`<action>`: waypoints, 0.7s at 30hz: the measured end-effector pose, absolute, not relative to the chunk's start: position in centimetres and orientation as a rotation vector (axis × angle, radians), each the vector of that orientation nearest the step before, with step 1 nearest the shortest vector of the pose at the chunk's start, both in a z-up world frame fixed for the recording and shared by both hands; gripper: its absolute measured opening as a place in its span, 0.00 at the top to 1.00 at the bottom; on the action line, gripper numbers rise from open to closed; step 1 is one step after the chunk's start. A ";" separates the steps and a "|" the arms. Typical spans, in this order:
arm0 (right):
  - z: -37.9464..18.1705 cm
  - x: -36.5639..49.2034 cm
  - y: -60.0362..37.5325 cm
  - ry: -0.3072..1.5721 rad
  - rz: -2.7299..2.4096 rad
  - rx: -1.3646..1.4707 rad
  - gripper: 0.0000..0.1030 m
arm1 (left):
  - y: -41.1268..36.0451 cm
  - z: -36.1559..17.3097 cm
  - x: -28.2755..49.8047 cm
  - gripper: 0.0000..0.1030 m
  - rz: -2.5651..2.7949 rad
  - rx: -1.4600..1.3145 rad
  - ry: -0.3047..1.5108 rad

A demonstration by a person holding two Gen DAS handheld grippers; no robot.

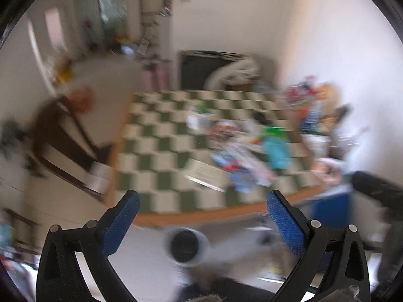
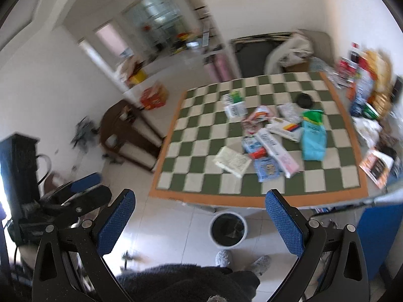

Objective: Collect trash
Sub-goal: 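Grasp the white medicine card with left tool while right tool grasps the blue-green rice bag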

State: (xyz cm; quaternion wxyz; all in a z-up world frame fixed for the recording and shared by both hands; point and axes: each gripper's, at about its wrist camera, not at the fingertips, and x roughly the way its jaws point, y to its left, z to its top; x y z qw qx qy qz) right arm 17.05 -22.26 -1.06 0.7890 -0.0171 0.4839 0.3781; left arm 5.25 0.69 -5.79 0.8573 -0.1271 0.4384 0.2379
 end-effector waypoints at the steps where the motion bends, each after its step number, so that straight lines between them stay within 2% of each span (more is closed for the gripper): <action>1: -1.5 17.6 -22.0 1.036 0.772 -0.035 0.00 | 1.3 -7.1 6.4 0.00 0.549 -0.235 0.946; 5: -6.0 21.3 -23.3 1.051 0.467 -0.011 0.00 | 4.4 -13.6 10.7 0.00 0.564 -0.325 1.079; 12: -16.5 32.8 -24.3 1.209 0.214 0.029 0.00 | 8.1 -24.2 18.8 0.00 0.673 -0.567 1.299; 17: -23.5 41.4 -21.8 1.300 0.177 -0.062 0.00 | 10.5 -33.4 22.4 0.00 0.772 -0.912 1.422; 21: -28.9 47.9 -19.6 1.376 0.194 -0.126 0.00 | 11.7 -38.7 24.2 0.01 0.831 -1.150 1.430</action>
